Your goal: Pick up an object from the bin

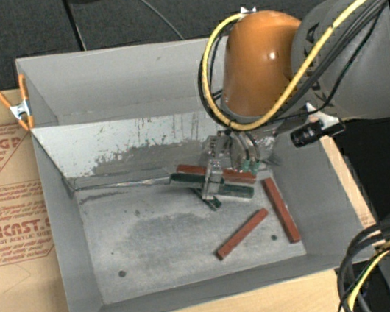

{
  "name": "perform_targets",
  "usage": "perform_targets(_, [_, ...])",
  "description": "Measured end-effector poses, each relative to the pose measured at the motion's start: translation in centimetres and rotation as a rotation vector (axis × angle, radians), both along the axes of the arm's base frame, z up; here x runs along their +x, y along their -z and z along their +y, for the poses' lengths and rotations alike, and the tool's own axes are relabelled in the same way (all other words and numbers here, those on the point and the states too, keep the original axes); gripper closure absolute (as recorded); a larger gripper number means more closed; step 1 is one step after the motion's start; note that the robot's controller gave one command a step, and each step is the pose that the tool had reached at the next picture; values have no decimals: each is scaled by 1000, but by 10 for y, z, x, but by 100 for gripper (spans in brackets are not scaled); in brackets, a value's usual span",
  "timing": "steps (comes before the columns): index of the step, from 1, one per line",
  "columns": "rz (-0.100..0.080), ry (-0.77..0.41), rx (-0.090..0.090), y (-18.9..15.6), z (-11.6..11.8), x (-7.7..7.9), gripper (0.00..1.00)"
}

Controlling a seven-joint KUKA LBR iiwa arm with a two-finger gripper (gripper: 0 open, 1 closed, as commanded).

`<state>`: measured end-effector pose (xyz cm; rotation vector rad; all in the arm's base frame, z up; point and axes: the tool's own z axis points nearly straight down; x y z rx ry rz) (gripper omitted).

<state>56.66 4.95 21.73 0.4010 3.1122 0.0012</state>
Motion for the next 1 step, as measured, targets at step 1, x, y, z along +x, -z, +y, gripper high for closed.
perform_targets(1, [2,0,0,1,0,0,100])
